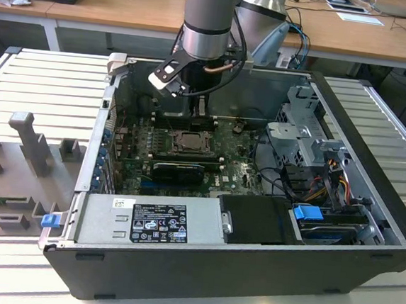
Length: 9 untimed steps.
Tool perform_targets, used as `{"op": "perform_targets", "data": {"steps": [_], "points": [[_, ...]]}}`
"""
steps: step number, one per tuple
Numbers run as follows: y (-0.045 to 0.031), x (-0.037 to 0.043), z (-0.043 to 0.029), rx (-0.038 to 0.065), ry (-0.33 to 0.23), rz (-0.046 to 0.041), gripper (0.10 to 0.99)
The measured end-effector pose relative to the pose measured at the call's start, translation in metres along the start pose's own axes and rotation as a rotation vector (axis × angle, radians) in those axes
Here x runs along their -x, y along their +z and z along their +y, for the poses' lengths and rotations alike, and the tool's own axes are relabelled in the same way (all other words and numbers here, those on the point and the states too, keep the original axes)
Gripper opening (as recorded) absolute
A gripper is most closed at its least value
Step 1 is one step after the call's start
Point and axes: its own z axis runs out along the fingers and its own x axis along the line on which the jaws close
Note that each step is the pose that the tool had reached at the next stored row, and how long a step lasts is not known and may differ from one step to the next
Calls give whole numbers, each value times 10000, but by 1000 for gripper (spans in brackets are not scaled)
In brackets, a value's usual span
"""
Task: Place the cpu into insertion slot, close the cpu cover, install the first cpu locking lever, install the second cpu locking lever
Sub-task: 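Install the first cpu locking lever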
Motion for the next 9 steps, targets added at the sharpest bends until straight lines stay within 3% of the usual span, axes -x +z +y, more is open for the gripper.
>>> {"op": "perform_targets", "data": {"steps": [9], "points": [[-16, 0, 0, -1, 1, -1, 106]]}}
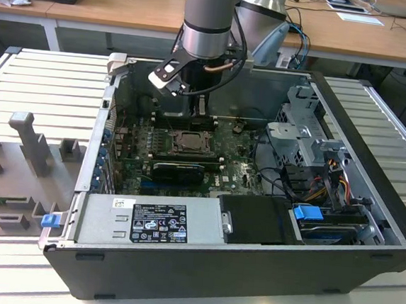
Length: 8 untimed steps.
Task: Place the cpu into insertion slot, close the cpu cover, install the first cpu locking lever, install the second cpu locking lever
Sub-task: 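Install the first cpu locking lever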
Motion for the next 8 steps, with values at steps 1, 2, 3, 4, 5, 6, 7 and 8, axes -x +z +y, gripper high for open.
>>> {"op": "perform_targets", "data": {"steps": [1, 2, 3, 4, 5, 6, 7, 8], "points": [[-2, 0, 0, 0, 0, 0, 106], [-3, 0, 0, 0, 0, 0, 106], [-8, 0, 0, -1, -1, -1, 106], [-15, 0, 0, 0, -1, 0, 106], [-17, 0, 1, 1, -1, 2, 106], [-18, 0, 1, 1, -1, 1, 106], [-20, 0, 0, 0, -1, 0, 106], [-23, 0, 0, 0, 0, 0, 106]]}}
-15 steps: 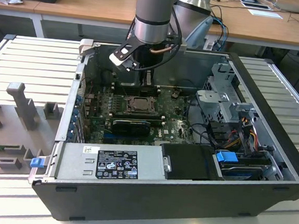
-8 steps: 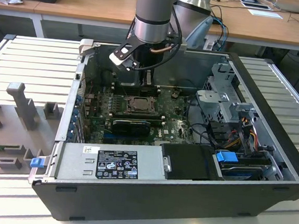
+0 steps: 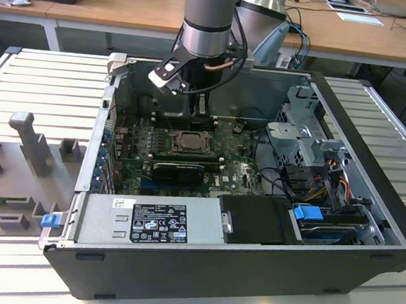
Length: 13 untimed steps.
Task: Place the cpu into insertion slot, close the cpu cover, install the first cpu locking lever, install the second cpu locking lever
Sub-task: 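Install the first cpu locking lever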
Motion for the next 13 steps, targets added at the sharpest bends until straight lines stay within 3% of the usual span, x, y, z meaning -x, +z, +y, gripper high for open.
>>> {"op": "perform_targets", "data": {"steps": [7, 13], "points": [[-45, 1, 1, 0, 0, 0, 106], [-164, 2, 3, 0, 0, 0, 106]]}}
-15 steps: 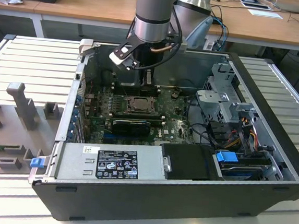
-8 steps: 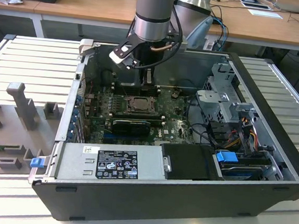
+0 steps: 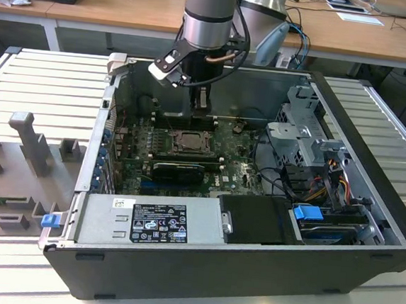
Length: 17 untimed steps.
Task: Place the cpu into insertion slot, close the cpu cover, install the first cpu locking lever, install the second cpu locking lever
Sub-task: 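Install the first cpu locking lever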
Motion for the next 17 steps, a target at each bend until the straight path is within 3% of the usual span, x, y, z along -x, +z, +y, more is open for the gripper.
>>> {"op": "perform_targets", "data": {"steps": [2, 11, 17], "points": [[-33, 0, 1, 1, 0, 0, 106], [-338, 4, 6, -1, 0, -1, 106], [-338, 3, 6, 10, -901, 15, 106]]}}
